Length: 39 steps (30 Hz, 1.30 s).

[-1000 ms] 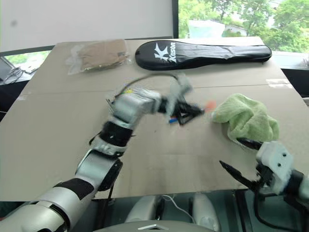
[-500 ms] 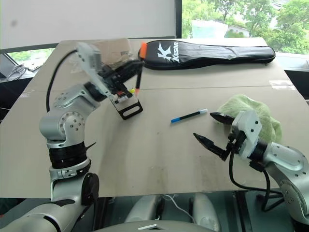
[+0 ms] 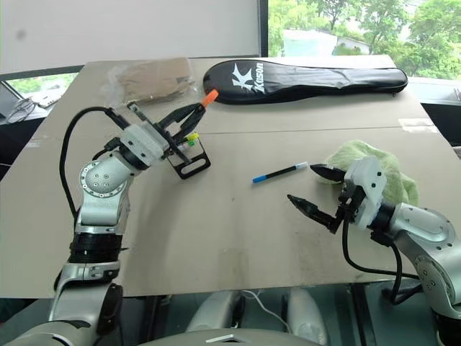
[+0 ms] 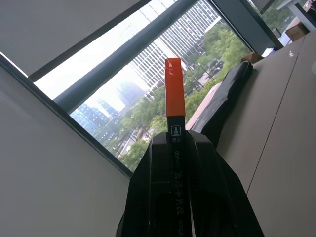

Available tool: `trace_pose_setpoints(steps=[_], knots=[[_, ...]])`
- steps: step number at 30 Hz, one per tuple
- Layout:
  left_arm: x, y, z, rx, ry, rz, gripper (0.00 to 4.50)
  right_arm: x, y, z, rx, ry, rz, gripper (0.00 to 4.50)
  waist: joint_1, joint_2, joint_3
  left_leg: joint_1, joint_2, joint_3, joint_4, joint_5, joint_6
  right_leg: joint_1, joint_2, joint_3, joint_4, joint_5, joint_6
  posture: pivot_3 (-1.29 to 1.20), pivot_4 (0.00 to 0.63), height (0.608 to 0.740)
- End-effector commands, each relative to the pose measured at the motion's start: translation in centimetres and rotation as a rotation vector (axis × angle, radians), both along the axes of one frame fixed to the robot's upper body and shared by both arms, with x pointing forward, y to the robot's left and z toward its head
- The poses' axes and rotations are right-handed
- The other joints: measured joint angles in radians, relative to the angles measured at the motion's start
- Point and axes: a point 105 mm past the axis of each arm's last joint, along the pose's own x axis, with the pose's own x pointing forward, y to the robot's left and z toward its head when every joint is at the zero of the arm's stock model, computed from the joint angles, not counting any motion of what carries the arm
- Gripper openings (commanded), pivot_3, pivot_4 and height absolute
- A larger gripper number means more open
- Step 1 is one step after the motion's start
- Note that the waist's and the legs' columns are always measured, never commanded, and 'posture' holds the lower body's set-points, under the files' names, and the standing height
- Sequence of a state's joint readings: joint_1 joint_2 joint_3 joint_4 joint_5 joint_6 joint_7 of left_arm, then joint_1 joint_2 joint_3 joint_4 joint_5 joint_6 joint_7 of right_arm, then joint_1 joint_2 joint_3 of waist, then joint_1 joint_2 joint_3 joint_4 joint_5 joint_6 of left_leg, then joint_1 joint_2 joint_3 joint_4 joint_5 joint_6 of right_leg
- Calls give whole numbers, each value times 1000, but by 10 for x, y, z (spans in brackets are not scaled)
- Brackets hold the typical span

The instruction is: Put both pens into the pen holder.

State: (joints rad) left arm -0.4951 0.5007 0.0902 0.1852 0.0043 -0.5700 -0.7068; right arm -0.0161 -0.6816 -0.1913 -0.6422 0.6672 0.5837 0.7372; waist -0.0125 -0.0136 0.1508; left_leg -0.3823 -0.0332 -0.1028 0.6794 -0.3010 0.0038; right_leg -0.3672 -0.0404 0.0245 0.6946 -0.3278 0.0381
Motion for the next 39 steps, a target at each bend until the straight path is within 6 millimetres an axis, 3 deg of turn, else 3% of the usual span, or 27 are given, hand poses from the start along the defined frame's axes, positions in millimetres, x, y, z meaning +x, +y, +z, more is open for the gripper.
trace_pose_setpoints(steps=[1, 17, 19, 23, 25, 27, 34, 37, 39], knots=[[-2, 3, 6, 3, -64, -34, 36, -5, 2, 8, 3, -32, 27, 4460, 1, 0, 0, 0, 0, 0, 0, 0, 0, 0, 0, -1, 0, 0, 0, 0, 150, 740], [4, 29, 5, -57, -45, 16, 36, -29, 13, 27, 70, -119, 145, 4460, -2, 0, 0, 0, -1, -1, 0, 0, 0, 0, 0, -3, 1, 0, 0, 0, 150, 740], [3, 29, 5, -80, -31, 13, 920, -29, 13, 27, 65, -125, 152, 4460, -2, 0, 0, 0, 0, -1, 0, 0, 0, 0, 0, -3, 1, 0, 0, 0, 150, 740], [1, 30, 9, -90, -41, 23, 2217, -28, 12, 28, 70, -140, 150, 4460, -2, 0, 0, 0, 0, -1, 0, 0, 0, 0, 0, -3, 1, 0, 0, 0, 150, 740], [-2, 29, 13, -107, -51, 24, 3165, -26, 12, 26, 61, -132, 141, 4460, -2, 0, 0, 0, 0, -1, 0, 0, 0, 0, 0, -3, 1, 0, 0, 0, 150, 740], [-8, 21, 18, -120, -42, -7, 4042, -22, 11, 20, 44, -98, 117, 4460, -2, 0, 0, 0, 0, -1, 0, 0, 0, 0, 0, -3, 1, 0, 0, 0, 150, 740], [-33, -55, 23, -276, 494, -298, 4042, -17, 3, 19, 68, -66, 62, 4460, 2, 0, 0, -1, 0, -4, 1, 0, 0, 1, -1, -1, 0, 0, 0, 0, 150, 740], [-31, -67, 23, -275, 623, -272, 4042, -15, -3, 13, 26, -69, 33, 4460, -2, 0, 0, -1, -1, -4, 1, 0, 0, 2, 0, -1, 0, 0, 0, 0, 150, 740], [-15, -78, 19, -190, 708, -123, 4042, -15, -9, 10, 15, -61, 4, 4460, -3, 0, 0, 0, 0, -4, 1, 0, 0, 2, 2, -1, 1, 0, 0, 0, 150, 740]])
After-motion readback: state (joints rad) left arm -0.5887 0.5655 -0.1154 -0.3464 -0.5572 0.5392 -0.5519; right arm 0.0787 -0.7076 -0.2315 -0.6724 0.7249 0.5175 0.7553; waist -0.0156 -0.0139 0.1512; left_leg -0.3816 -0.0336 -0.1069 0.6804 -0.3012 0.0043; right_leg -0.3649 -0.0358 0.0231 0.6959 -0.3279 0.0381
